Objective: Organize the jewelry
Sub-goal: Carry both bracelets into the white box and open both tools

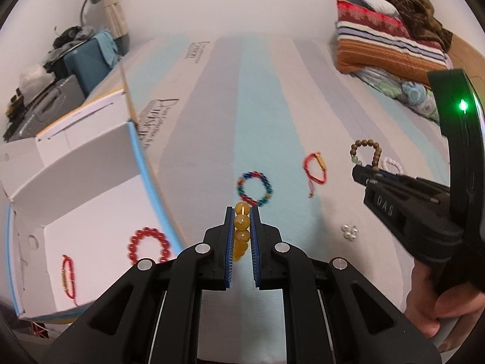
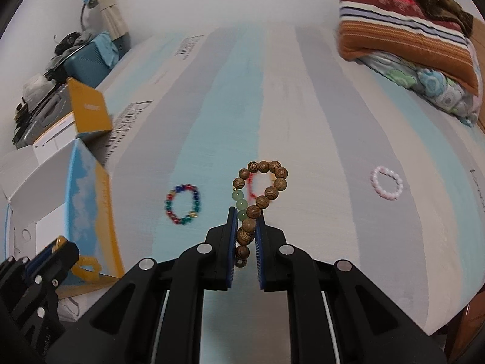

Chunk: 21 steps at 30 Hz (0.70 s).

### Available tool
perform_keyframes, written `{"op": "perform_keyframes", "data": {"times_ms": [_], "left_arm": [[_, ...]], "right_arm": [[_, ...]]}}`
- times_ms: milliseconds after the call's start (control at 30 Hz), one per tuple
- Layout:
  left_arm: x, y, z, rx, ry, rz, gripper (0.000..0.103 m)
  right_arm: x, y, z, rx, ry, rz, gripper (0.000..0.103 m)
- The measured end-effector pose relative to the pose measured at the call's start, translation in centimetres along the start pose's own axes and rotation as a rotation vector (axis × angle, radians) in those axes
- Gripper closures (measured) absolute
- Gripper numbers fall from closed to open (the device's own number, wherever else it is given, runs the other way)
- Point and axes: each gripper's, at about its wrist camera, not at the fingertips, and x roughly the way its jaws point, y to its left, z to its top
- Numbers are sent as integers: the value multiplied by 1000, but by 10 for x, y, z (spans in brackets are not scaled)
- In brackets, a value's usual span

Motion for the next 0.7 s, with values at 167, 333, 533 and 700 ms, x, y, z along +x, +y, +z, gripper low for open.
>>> {"op": "perform_keyframes", "data": {"times_ms": [167, 333, 533, 700], "left_arm": [[-16, 30, 5, -35, -27, 31, 94], [-23, 59, 3, -68, -34, 66, 94], [-27, 96, -6, -112, -24, 104, 94], [-30, 128, -15, -152, -17, 136, 94]], "right_arm": [[-4, 39, 3, -50, -8, 16, 93], [-5, 74, 2, -95, -13, 37, 93], [-6, 110, -1, -127, -15, 66, 93], [-11, 140, -5, -162, -24, 112, 93]]}}
